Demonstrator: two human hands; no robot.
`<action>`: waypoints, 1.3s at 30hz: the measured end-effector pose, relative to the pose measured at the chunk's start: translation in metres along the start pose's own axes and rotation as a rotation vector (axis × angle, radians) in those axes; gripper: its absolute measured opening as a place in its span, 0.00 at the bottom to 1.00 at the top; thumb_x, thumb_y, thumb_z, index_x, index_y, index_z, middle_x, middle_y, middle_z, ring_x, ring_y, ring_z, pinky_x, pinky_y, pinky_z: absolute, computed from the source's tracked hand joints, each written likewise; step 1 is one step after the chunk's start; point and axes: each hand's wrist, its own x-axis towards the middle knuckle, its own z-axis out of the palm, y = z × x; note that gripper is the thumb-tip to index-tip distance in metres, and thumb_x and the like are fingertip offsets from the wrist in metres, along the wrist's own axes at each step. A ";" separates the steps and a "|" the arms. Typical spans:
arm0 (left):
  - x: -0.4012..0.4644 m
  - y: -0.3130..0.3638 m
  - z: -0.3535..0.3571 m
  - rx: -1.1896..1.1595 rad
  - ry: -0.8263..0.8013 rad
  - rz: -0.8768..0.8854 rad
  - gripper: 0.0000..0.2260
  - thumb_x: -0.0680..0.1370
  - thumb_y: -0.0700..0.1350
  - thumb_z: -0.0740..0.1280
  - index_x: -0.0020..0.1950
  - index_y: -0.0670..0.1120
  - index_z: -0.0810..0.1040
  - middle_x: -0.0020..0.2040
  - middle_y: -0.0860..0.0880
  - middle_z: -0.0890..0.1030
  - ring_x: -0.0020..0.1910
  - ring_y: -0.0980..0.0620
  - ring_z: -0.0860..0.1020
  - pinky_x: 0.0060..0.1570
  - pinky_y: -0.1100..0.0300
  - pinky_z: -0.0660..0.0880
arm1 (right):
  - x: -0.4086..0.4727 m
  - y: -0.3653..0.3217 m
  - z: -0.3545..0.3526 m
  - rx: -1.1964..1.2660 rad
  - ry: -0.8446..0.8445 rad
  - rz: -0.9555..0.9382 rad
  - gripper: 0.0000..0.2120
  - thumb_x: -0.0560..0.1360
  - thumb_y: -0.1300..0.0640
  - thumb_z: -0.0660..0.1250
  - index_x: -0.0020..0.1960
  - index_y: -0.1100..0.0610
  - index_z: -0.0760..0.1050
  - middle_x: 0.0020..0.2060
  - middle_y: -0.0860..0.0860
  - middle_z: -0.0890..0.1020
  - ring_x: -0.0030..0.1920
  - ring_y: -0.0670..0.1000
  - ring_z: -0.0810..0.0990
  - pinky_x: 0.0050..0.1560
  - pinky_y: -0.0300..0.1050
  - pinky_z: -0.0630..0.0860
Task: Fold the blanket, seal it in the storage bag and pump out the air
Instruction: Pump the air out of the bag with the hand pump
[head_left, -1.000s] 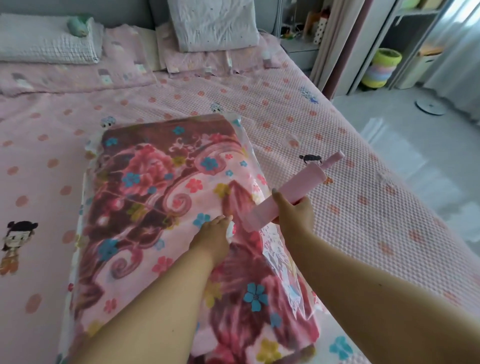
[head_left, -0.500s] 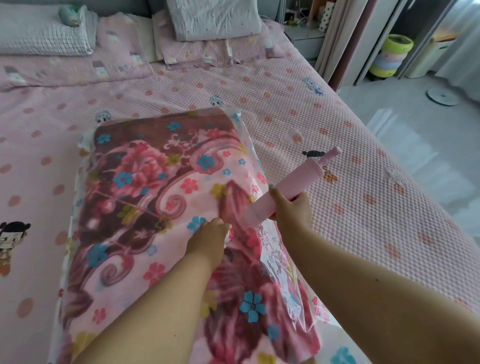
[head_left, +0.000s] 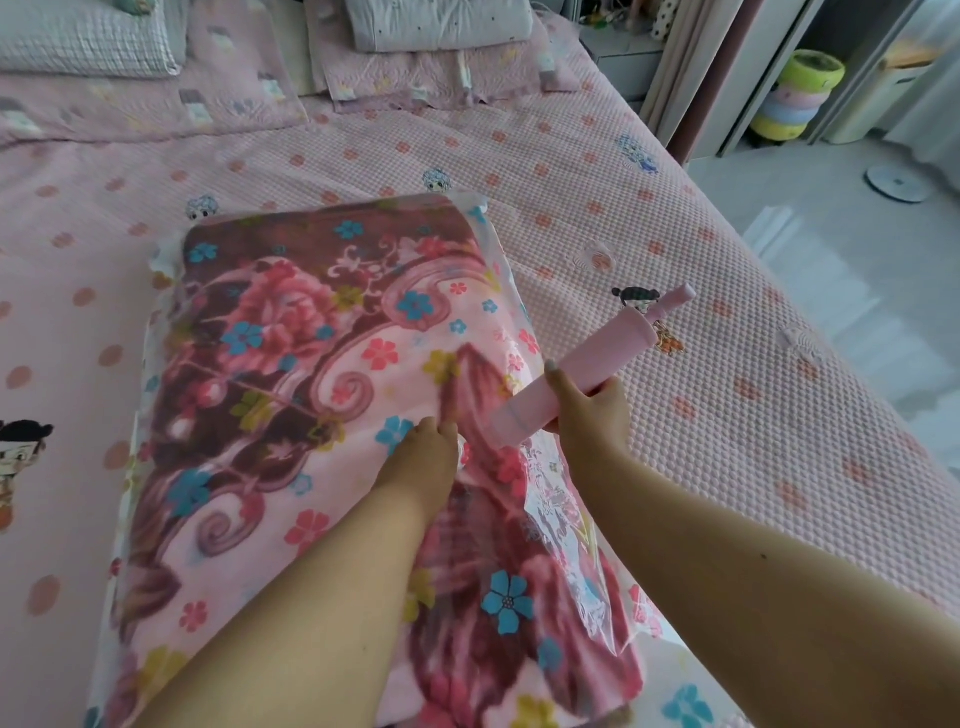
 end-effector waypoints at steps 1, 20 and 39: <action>0.001 0.000 0.002 0.056 0.002 0.013 0.19 0.75 0.31 0.58 0.65 0.40 0.64 0.63 0.41 0.68 0.61 0.45 0.72 0.57 0.57 0.72 | 0.001 0.001 0.000 0.011 0.000 -0.003 0.18 0.70 0.48 0.74 0.53 0.54 0.70 0.47 0.51 0.81 0.44 0.53 0.83 0.46 0.55 0.82; 0.011 -0.007 0.022 0.104 0.014 -0.032 0.19 0.77 0.35 0.48 0.66 0.33 0.66 0.60 0.37 0.71 0.56 0.42 0.75 0.50 0.54 0.75 | 0.015 0.013 0.005 0.031 0.013 -0.025 0.15 0.70 0.51 0.75 0.50 0.53 0.71 0.47 0.52 0.81 0.45 0.53 0.84 0.43 0.53 0.83; -0.001 -0.038 0.011 -0.376 0.139 0.085 0.19 0.75 0.43 0.68 0.66 0.49 0.72 0.62 0.48 0.70 0.58 0.47 0.73 0.56 0.54 0.72 | 0.010 0.023 0.021 -0.014 -0.008 -0.026 0.17 0.69 0.50 0.75 0.50 0.53 0.70 0.46 0.51 0.81 0.47 0.54 0.83 0.48 0.57 0.82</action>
